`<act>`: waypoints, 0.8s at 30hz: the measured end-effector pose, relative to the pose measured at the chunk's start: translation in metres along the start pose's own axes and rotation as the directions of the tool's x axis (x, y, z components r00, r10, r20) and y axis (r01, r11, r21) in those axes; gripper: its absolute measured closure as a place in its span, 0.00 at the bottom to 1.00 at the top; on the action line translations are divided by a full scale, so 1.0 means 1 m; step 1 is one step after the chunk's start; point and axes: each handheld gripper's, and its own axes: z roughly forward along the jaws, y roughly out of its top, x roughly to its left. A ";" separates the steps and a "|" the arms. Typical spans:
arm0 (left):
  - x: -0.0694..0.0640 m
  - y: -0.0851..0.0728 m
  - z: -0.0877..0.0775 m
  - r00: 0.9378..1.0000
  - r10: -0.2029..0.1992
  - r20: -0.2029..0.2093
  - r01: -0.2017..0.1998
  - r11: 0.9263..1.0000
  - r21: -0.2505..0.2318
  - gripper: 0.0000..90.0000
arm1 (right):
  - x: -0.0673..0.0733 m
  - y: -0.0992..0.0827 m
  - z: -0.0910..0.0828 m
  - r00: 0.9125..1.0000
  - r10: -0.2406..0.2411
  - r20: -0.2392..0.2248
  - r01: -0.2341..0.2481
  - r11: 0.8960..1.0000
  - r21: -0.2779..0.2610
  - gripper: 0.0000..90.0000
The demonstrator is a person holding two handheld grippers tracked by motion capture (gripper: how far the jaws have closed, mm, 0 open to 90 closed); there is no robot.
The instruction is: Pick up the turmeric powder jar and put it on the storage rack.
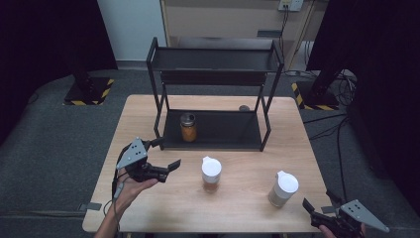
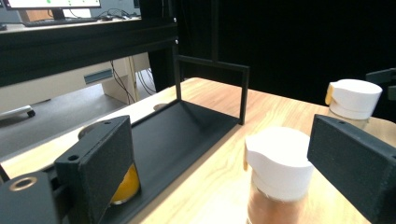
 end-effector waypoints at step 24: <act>-0.026 -0.059 -0.050 0.996 -0.085 -0.021 0.086 0.996 0.035 0.07 | -0.006 0.002 0.005 1.000 -0.002 -0.004 0.002 1.000 0.018 0.09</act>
